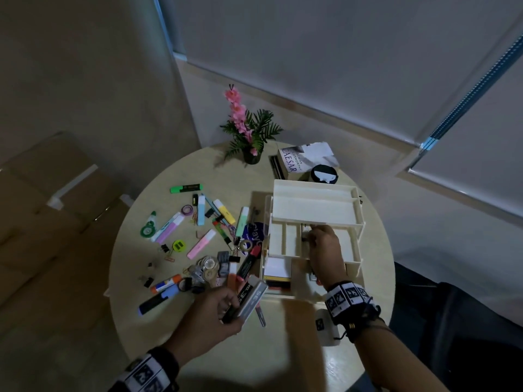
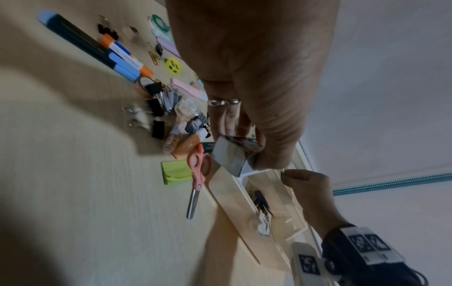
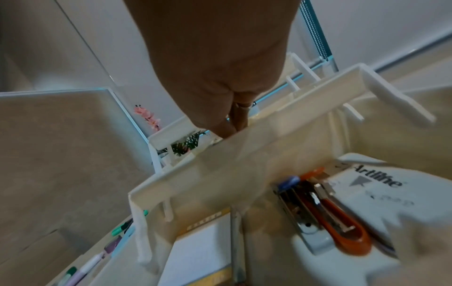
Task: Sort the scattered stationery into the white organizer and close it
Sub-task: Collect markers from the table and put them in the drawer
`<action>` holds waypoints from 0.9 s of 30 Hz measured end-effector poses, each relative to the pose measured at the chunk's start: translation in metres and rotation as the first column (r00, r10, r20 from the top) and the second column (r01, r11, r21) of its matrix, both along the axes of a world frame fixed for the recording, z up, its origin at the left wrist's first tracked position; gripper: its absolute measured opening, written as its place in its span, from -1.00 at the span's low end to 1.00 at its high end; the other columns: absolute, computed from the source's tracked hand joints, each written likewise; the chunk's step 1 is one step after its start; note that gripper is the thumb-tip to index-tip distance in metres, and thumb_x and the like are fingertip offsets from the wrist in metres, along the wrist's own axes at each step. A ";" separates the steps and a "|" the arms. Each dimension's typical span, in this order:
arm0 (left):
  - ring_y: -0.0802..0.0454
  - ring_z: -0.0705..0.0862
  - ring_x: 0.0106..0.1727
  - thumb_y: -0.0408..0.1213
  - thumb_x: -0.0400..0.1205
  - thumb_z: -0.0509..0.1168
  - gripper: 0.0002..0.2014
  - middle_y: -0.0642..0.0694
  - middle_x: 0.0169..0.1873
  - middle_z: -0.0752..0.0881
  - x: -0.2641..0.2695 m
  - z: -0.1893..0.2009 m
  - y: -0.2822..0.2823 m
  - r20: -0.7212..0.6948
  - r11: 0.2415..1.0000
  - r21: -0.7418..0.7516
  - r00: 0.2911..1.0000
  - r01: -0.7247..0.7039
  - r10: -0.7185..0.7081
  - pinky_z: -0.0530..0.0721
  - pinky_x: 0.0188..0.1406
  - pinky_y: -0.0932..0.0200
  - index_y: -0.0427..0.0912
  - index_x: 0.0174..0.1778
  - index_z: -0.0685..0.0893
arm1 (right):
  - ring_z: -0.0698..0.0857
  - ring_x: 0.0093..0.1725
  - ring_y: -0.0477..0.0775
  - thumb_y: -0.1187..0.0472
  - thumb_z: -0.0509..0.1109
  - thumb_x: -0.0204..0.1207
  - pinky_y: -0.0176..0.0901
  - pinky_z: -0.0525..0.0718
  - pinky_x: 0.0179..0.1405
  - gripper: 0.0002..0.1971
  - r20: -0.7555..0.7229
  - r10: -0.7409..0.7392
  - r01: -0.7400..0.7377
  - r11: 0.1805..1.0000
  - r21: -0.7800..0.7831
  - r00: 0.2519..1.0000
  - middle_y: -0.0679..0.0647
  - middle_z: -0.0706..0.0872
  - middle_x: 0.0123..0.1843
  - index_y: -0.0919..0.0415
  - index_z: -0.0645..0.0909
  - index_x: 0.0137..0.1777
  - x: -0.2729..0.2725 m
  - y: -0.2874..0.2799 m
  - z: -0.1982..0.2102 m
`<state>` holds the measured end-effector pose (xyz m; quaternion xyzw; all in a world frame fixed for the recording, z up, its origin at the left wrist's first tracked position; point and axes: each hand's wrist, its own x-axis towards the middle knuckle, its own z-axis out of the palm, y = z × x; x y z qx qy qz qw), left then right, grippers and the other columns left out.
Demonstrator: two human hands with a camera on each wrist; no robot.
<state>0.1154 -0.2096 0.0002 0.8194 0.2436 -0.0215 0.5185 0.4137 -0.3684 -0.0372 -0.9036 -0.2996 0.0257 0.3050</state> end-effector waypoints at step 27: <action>0.17 0.65 -0.27 0.05 0.63 0.44 -0.82 0.09 -0.24 0.77 0.171 -0.025 -0.115 -0.239 0.895 0.437 0.948 -0.089 0.211 0.30 -0.43 0.36 0.02 -0.09 0.73 | 0.69 -0.05 -0.10 -0.06 0.41 0.47 -0.20 0.63 -0.11 -0.67 -0.343 0.280 -0.281 0.958 0.048 0.896 -0.10 0.78 0.03 0.05 0.71 0.17 -0.072 -0.092 -0.004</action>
